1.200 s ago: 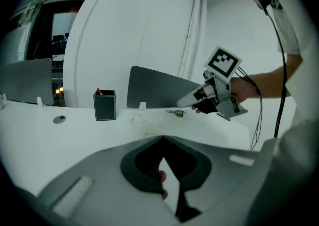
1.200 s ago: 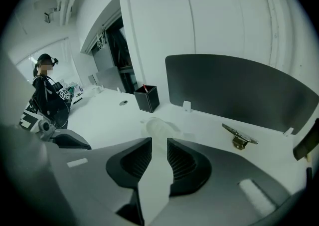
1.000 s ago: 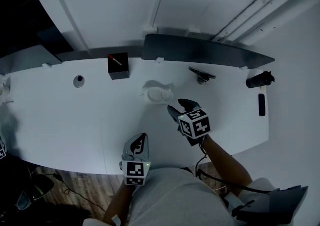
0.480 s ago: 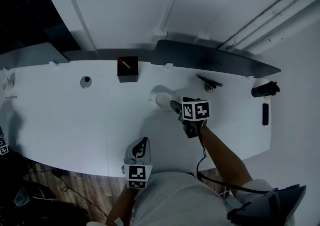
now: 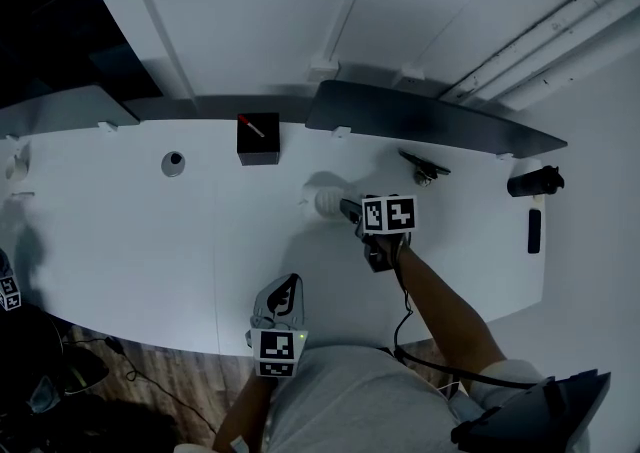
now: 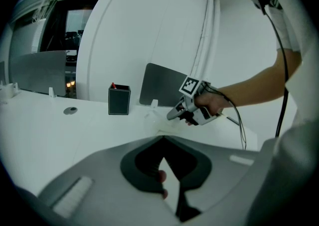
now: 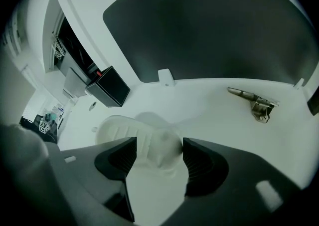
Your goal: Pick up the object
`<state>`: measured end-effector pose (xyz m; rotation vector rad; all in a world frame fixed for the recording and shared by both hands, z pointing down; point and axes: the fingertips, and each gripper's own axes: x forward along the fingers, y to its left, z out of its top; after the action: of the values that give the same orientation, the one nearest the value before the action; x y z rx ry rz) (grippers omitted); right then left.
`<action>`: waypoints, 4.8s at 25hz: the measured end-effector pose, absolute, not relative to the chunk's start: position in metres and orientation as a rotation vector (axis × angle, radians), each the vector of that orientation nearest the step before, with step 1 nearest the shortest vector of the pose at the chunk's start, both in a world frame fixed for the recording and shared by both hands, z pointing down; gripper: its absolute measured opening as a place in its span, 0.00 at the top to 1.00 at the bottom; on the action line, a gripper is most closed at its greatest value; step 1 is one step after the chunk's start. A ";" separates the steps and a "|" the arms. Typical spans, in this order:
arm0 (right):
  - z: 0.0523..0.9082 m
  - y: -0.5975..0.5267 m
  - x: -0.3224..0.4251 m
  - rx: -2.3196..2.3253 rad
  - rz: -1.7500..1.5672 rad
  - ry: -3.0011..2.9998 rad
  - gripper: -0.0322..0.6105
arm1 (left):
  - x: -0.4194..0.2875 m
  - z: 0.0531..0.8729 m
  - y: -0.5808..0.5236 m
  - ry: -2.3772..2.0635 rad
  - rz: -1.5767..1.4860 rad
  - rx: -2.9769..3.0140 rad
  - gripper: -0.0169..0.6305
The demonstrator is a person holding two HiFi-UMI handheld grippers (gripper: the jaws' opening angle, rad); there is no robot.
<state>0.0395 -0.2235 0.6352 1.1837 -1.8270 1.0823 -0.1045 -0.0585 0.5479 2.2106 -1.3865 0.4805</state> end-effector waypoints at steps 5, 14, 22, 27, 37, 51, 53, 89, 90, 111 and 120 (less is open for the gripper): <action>0.641 -0.227 0.040 1.186 1.113 -1.812 0.49 | -0.104 0.551 -0.060 -1.378 0.483 2.202 0.97; 0.659 -0.223 0.043 1.189 1.151 -1.768 0.50 | -0.108 0.555 -0.064 -1.377 0.482 2.192 0.97; 0.659 -0.225 0.041 1.176 1.146 -1.791 0.53 | -0.106 0.557 -0.065 -1.366 0.486 2.187 0.97; 0.657 -0.227 0.039 1.156 1.114 -1.805 0.54 | -0.106 0.557 -0.065 -1.367 0.491 2.188 0.97; 0.642 -0.226 0.027 1.119 0.993 -1.869 0.55 | -0.105 0.553 -0.065 -1.379 0.491 2.190 0.97; 0.609 -0.215 0.003 1.119 0.896 -2.023 0.56 | -0.092 0.537 -0.088 -1.387 0.492 2.242 0.97; 0.604 -0.214 -0.001 1.121 0.889 -2.045 0.56 | -0.088 0.530 -0.094 -1.388 0.481 2.263 0.97; 0.454 -0.169 0.025 1.291 0.716 -2.470 0.57 | -0.052 0.457 -0.084 -1.182 0.115 2.277 0.41; 0.449 -0.167 0.028 1.301 0.699 -2.486 0.57 | -0.050 0.453 -0.082 -1.171 0.094 2.277 0.39; 0.371 -0.097 0.088 1.394 -0.083 -2.610 0.57 | 0.005 0.417 -0.049 -1.125 -0.093 2.225 0.43; 0.375 -0.063 0.113 1.383 -0.086 -2.630 0.57 | 0.030 0.414 -0.015 -1.228 0.025 2.289 0.44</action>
<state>0.1131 -0.0629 0.3754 1.3832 -2.6305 -0.0863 0.0297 -0.0150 0.4145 2.2889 -1.2280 0.0247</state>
